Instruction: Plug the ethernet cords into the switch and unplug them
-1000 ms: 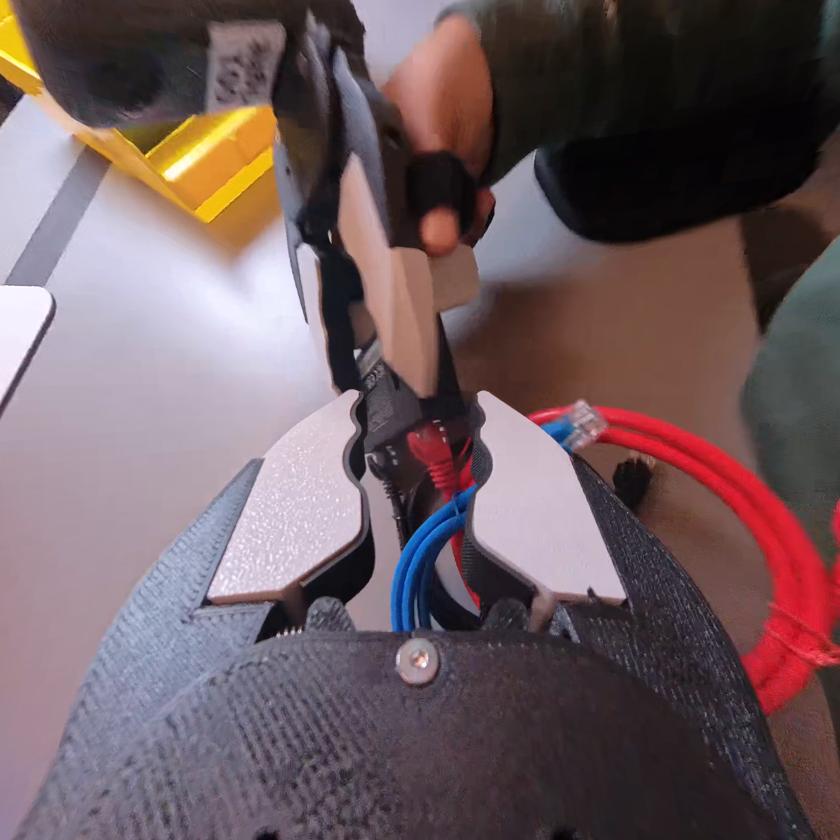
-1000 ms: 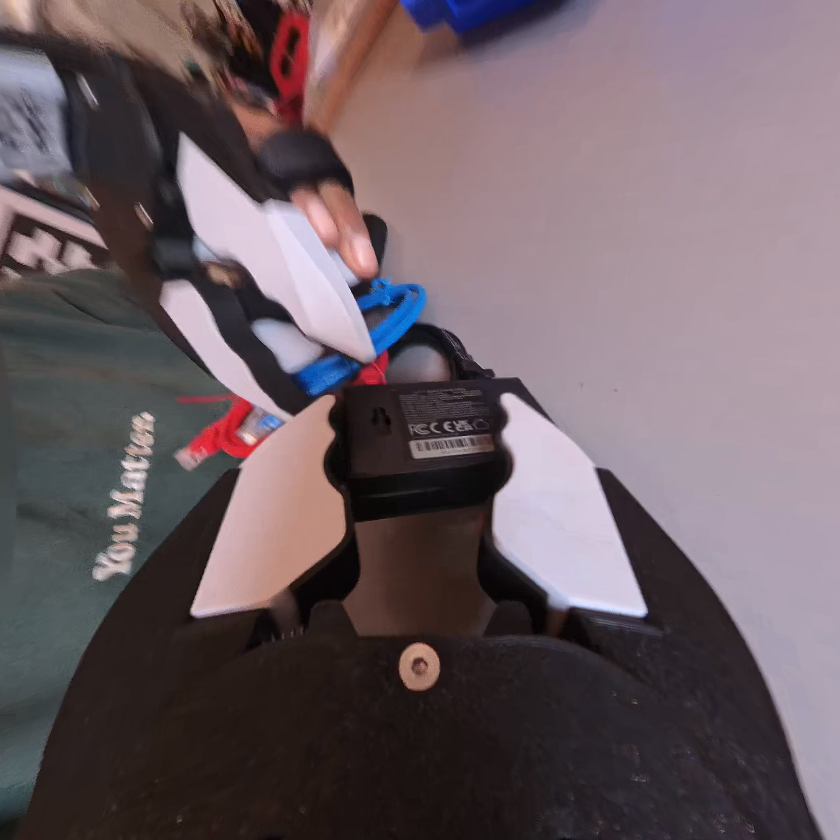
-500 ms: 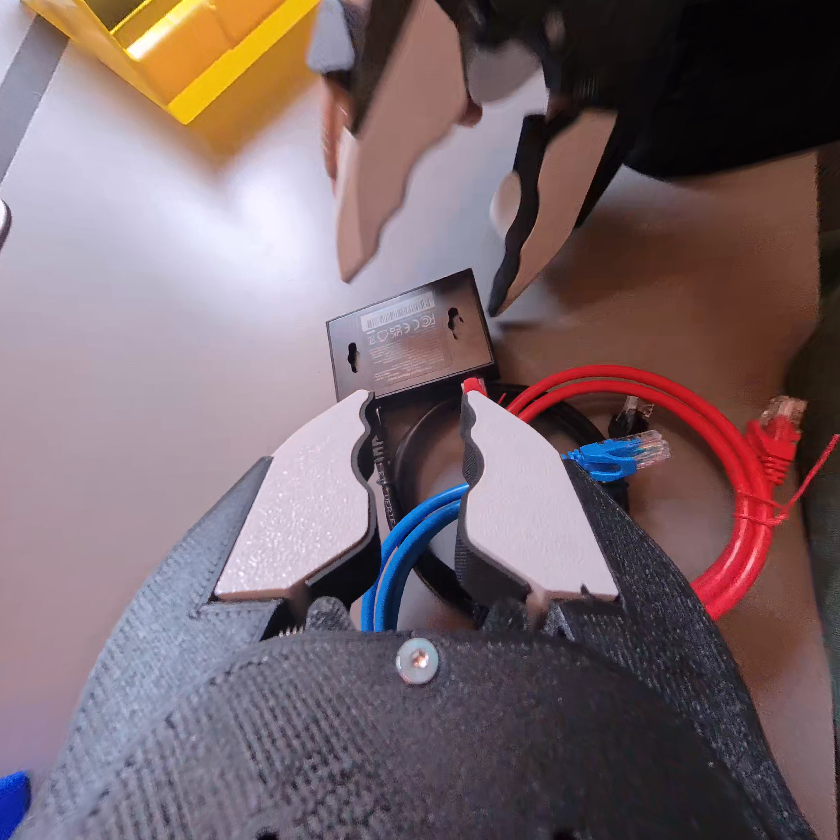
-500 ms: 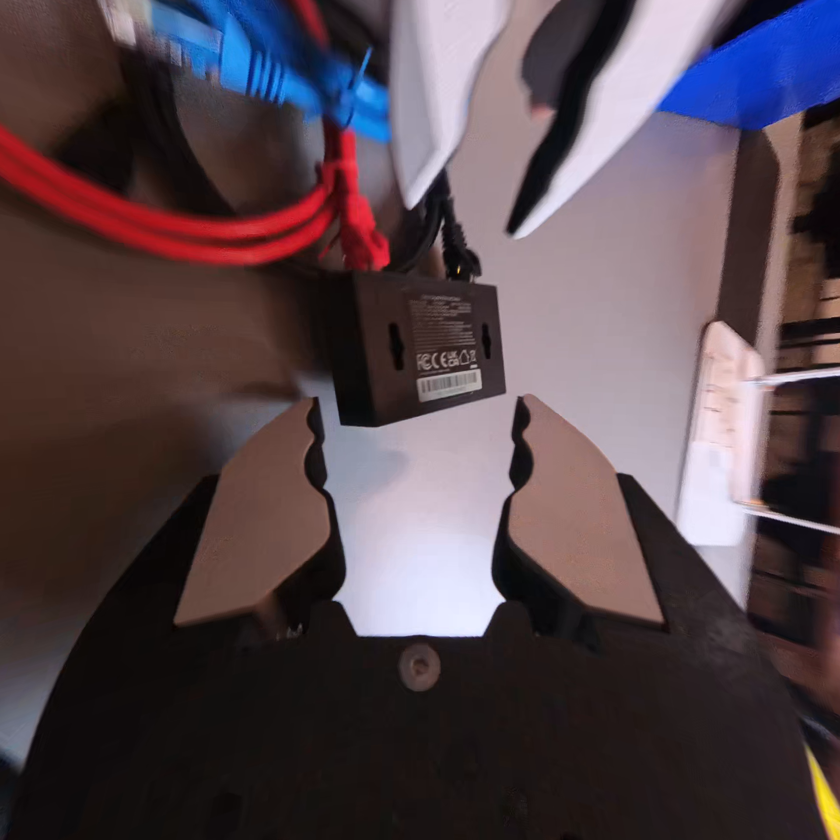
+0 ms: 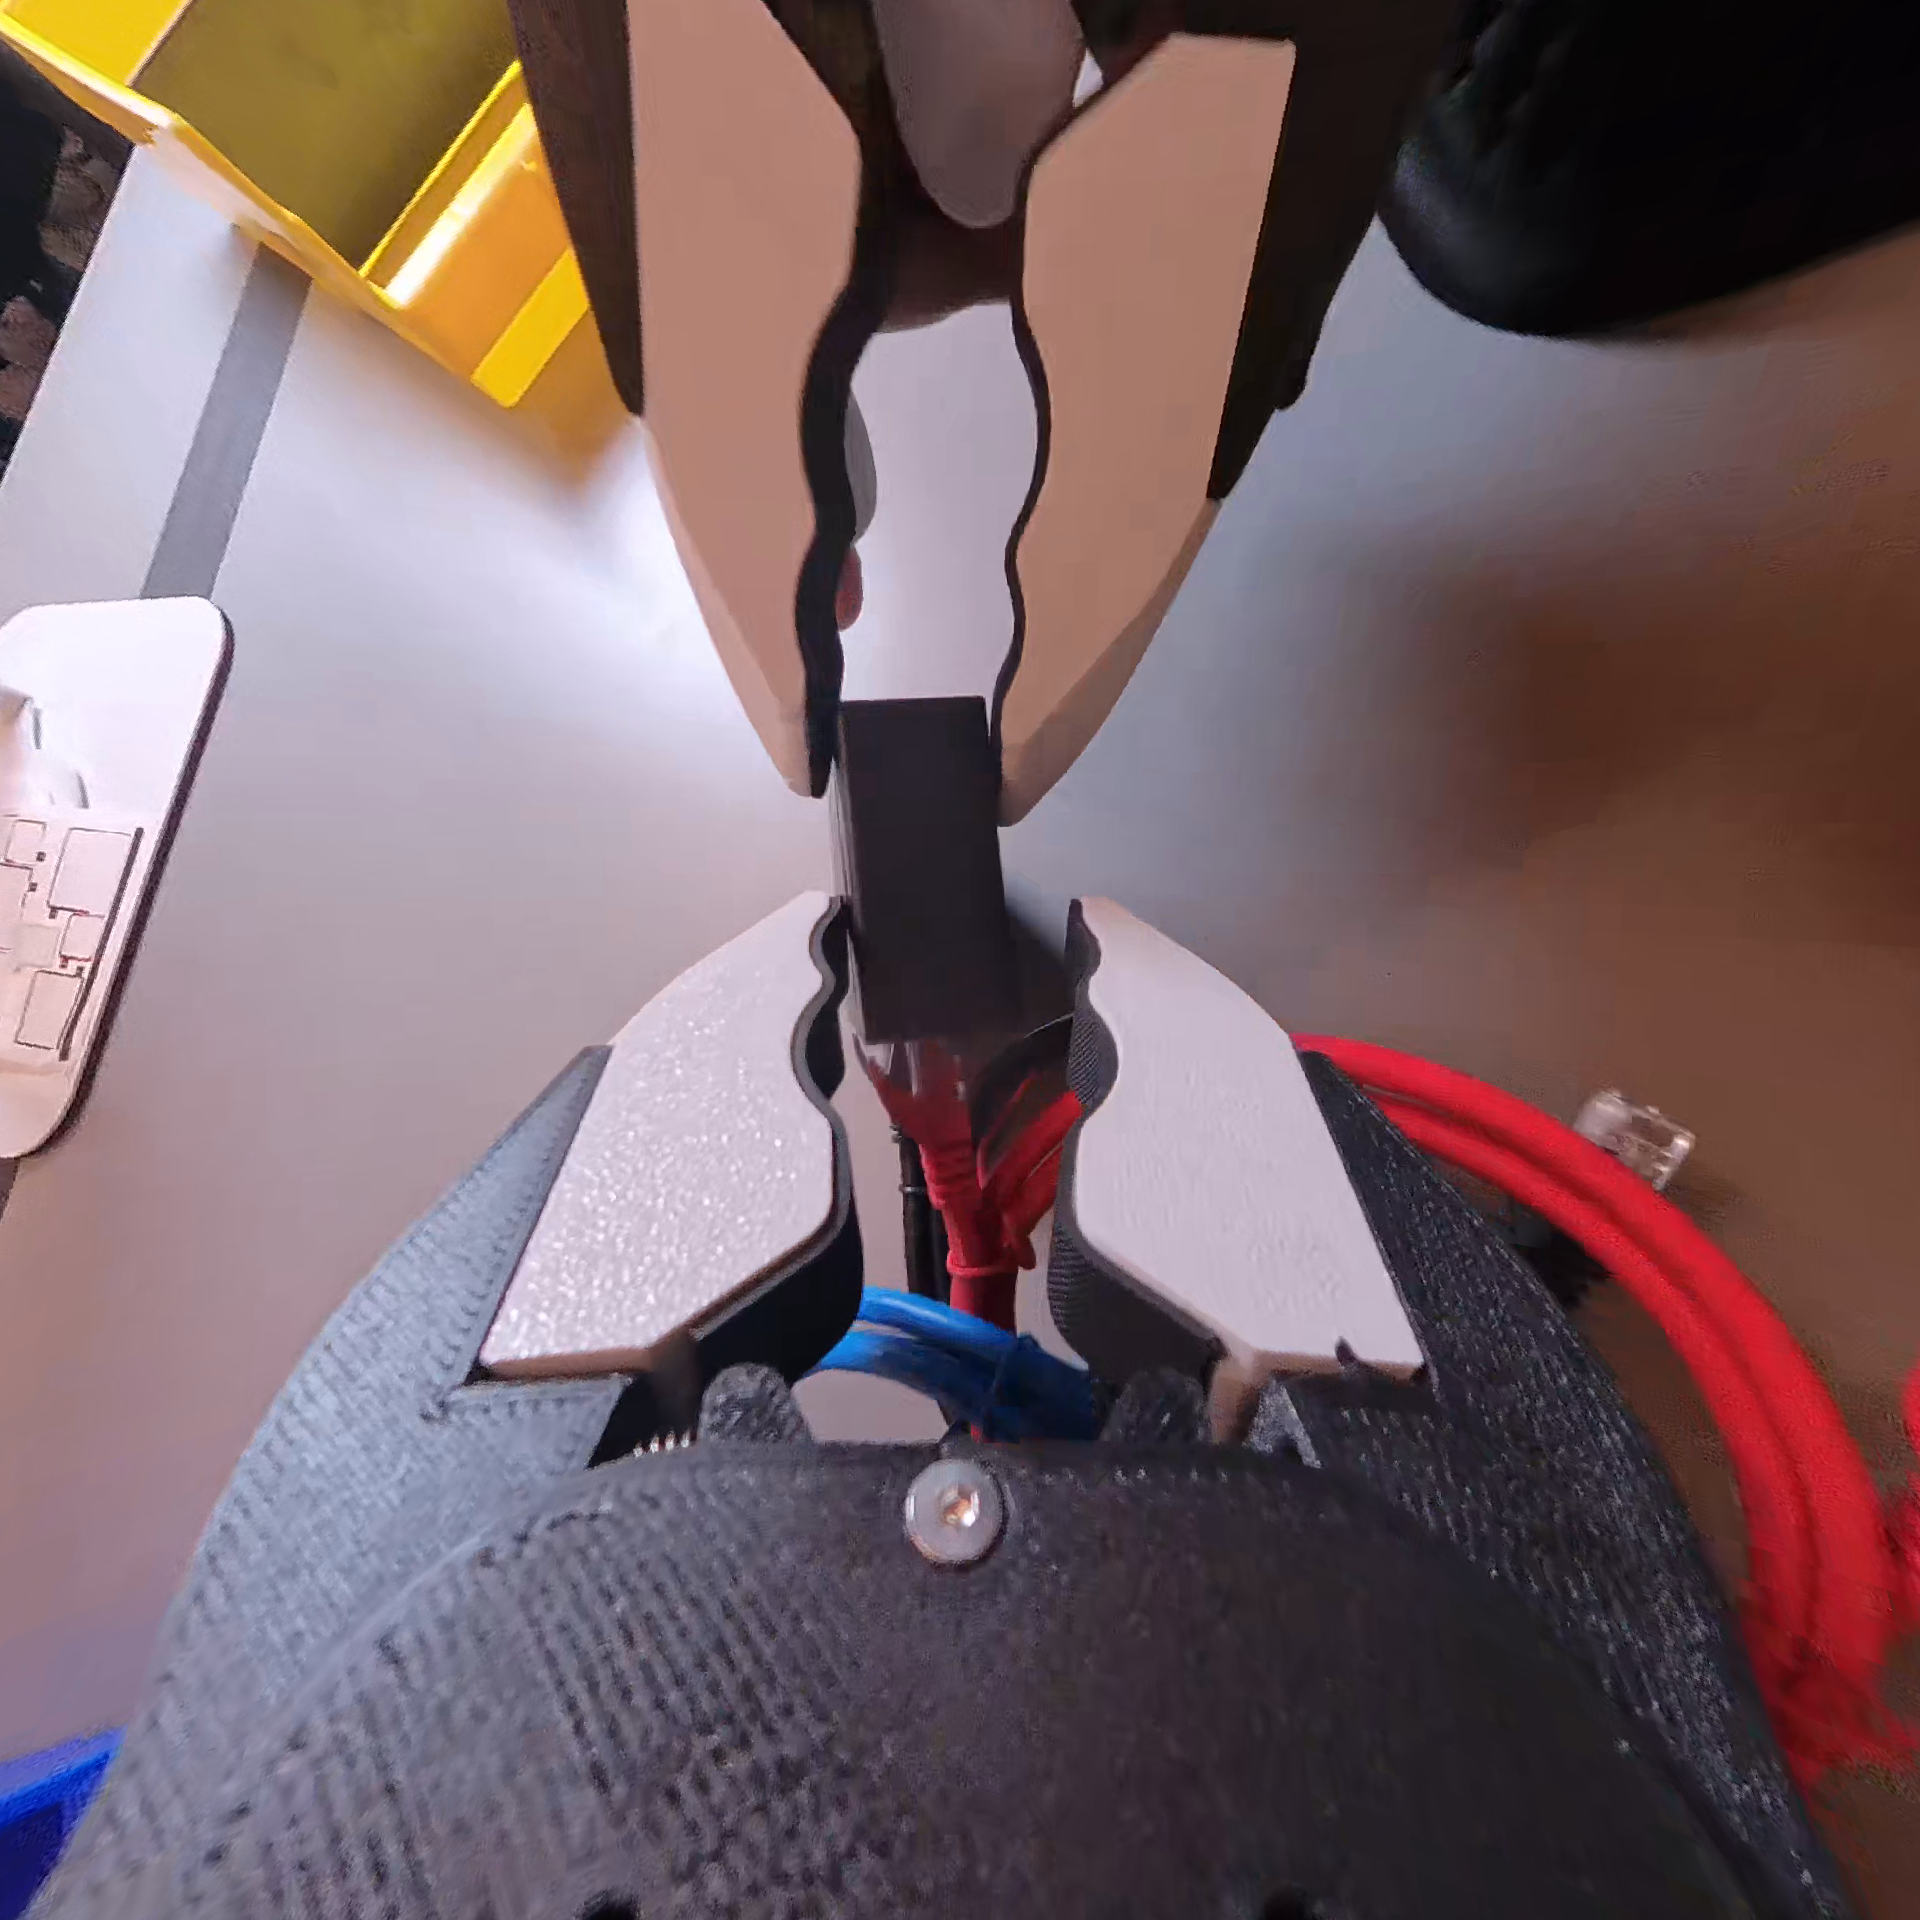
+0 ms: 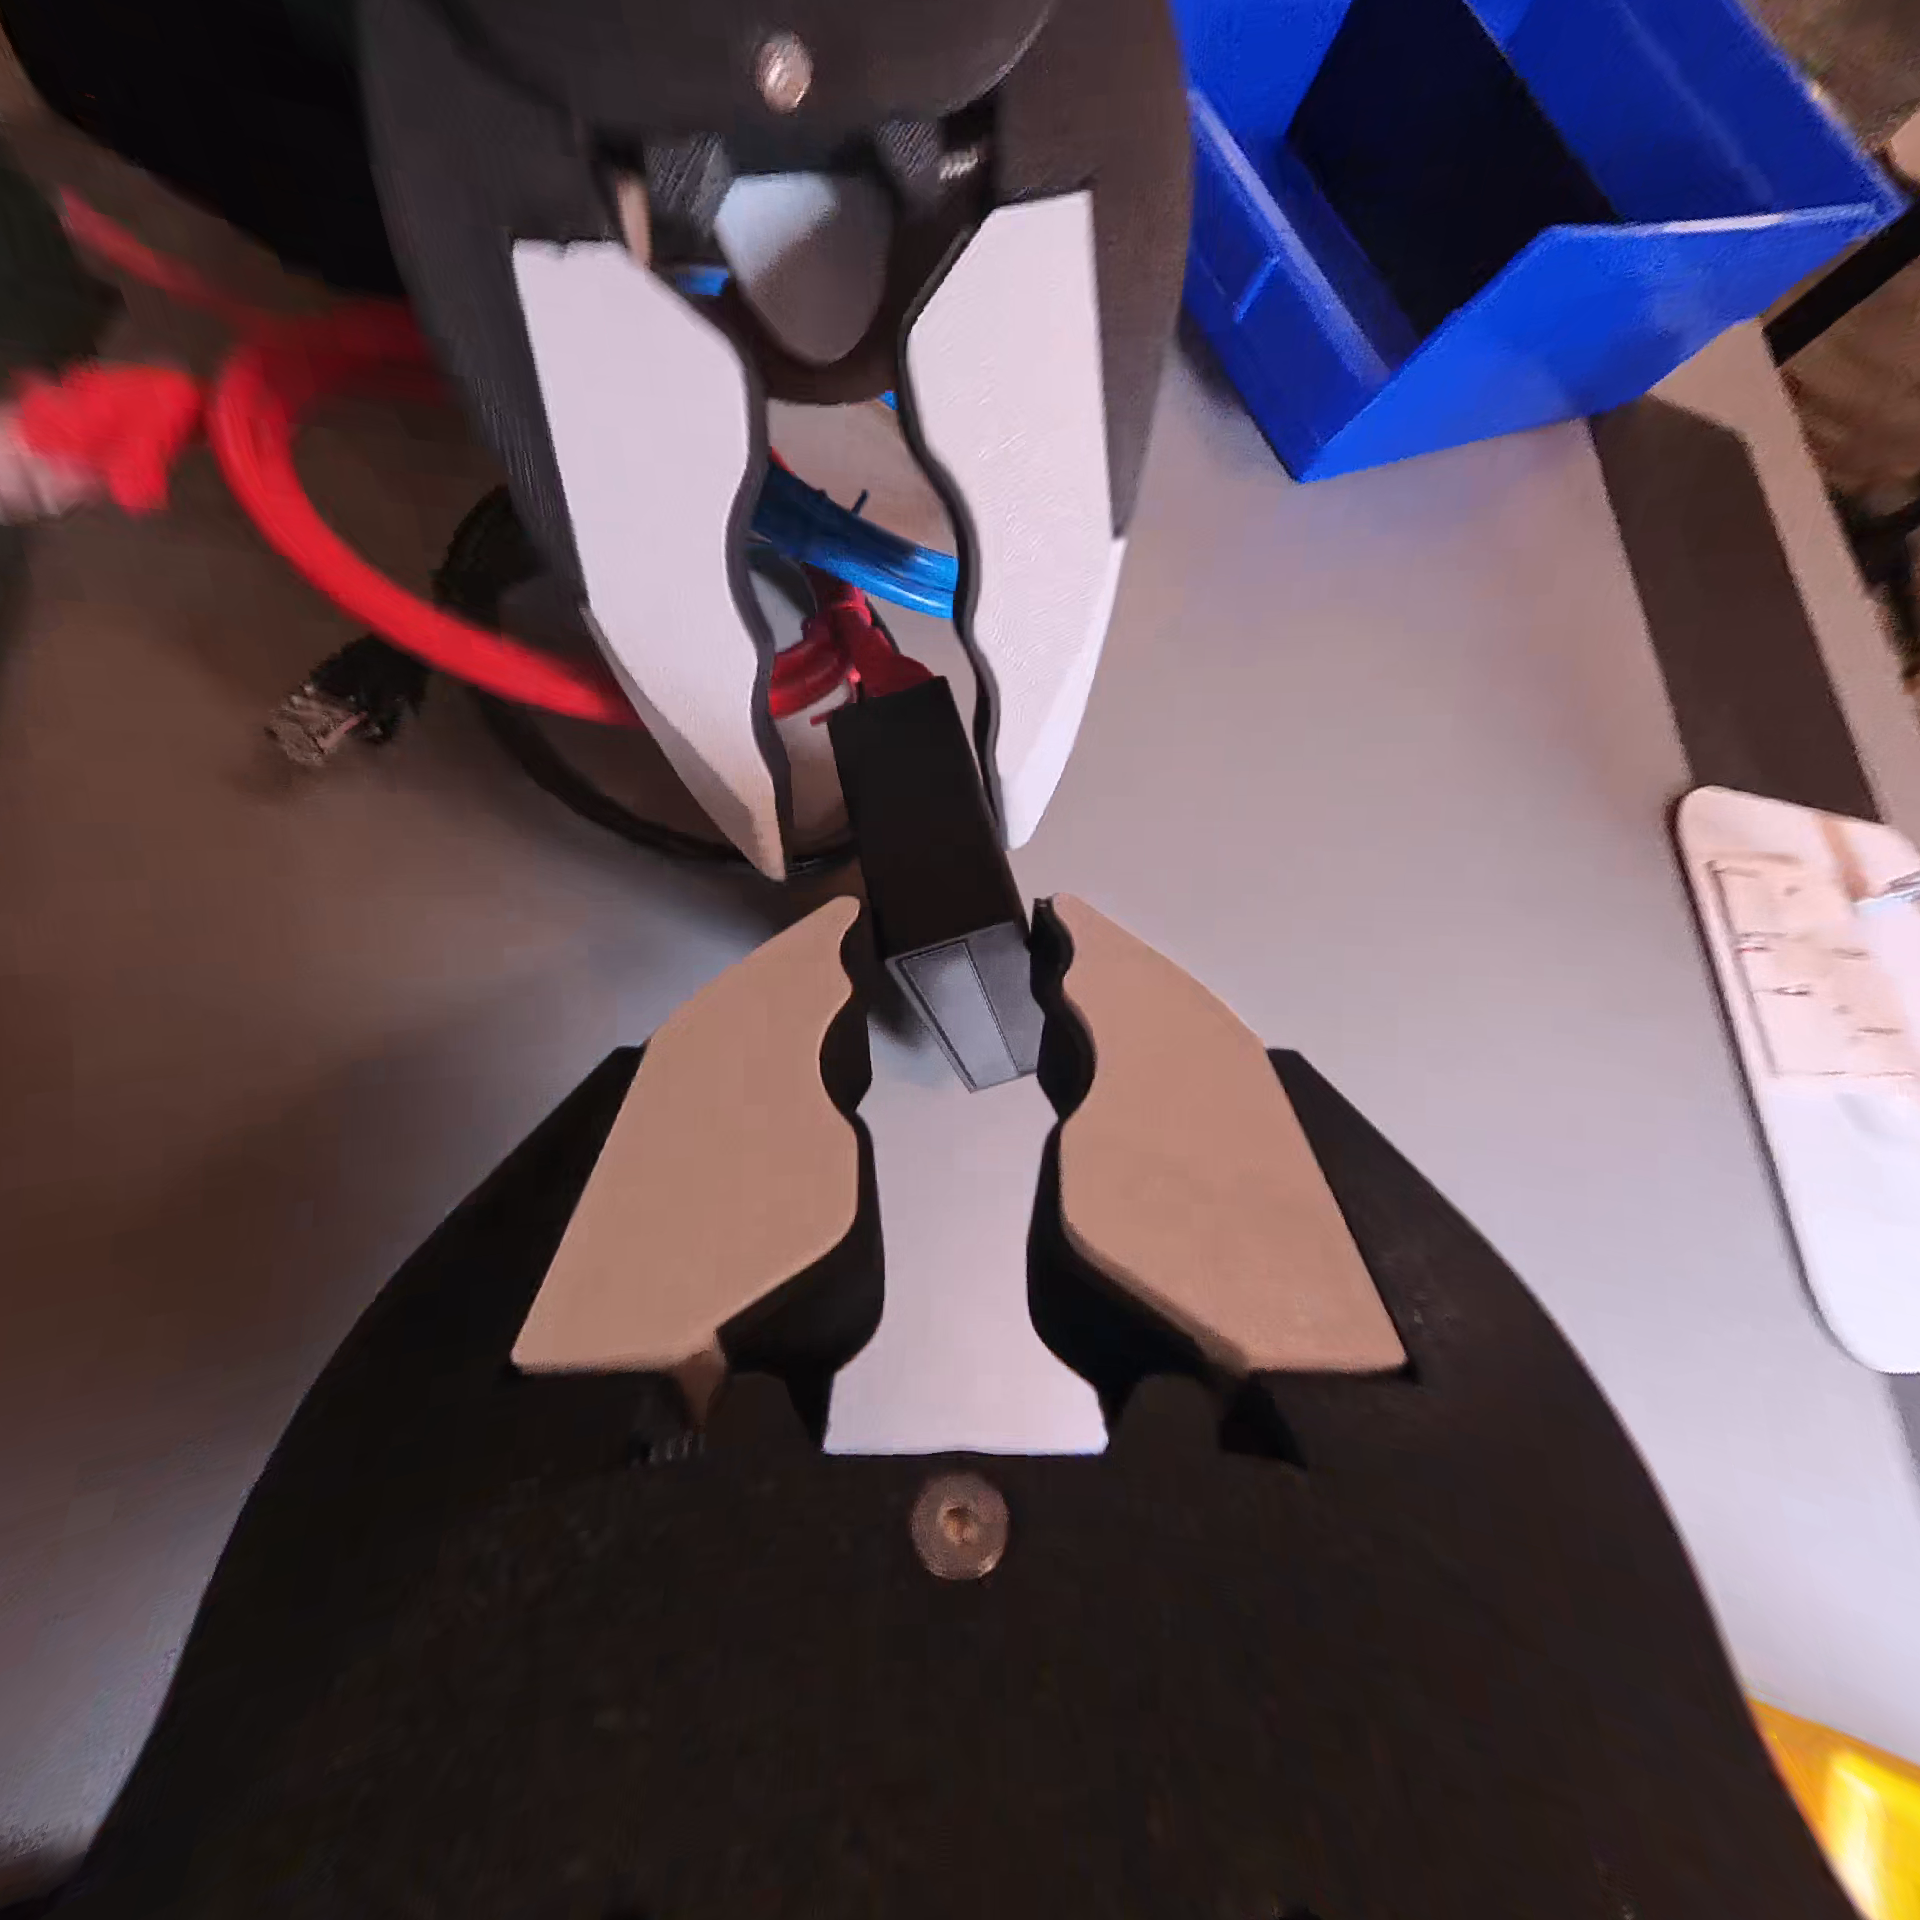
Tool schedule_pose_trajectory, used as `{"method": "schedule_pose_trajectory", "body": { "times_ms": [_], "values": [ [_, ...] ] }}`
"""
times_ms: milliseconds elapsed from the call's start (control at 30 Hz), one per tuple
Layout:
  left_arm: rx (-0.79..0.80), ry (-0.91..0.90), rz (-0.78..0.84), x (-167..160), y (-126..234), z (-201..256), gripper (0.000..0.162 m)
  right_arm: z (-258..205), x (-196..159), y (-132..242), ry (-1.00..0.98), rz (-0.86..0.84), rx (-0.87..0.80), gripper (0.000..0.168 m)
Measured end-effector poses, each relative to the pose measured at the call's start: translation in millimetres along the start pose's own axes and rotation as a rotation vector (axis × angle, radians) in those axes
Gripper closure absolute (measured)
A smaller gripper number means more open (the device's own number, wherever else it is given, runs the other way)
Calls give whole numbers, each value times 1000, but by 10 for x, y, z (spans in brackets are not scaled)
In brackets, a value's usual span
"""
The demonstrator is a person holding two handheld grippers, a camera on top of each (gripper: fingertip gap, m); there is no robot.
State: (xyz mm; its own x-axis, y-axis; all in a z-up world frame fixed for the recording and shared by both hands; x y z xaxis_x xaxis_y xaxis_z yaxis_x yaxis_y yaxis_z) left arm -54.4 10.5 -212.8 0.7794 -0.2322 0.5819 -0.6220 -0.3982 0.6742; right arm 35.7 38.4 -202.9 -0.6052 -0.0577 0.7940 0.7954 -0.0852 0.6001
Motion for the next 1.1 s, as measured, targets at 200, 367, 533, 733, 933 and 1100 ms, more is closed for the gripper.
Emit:
{"method": "schedule_pose_trajectory", "body": {
  "times_ms": [200, 367, 533, 733, 933, 1100],
  "values": [
    [0, -29, -44, -36, 6, -23, 134, -41, -16, 3, 41, 46, 0, 138],
    [12, -64, -69, -9, 11, 24, 134, -103, -146, -227, 227, -35, -136, 111],
    [16, -102, -63, 19, 12, 89, 134, -98, -217, -442, 261, 11, -69, 138],
    [-83, 132, 264, -33, 615, -180, 122, -89, -257, -357, 221, 145, -8, 138],
    [-138, -17, 234, -573, 955, -103, 126, -35, -192, -104, 210, 267, 9, 139],
    [-123, -128, 206, -647, 779, 45, 126, -42, -227, -113, 189, 253, 33, 139]
  ]
}}
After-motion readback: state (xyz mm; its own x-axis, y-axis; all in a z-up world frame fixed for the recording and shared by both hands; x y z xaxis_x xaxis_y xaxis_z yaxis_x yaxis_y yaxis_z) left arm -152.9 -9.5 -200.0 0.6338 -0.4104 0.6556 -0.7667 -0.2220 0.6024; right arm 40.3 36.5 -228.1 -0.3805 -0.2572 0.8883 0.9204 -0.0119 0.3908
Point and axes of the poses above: each gripper's, where its closed fingertips meet, y back along the fingers, x out of its top, z = x × y across the jaws, the point moved 6 cm from there along y, back along the fingers, and after that the axes turned 15 degrees about -y, right-handed, at the moved point
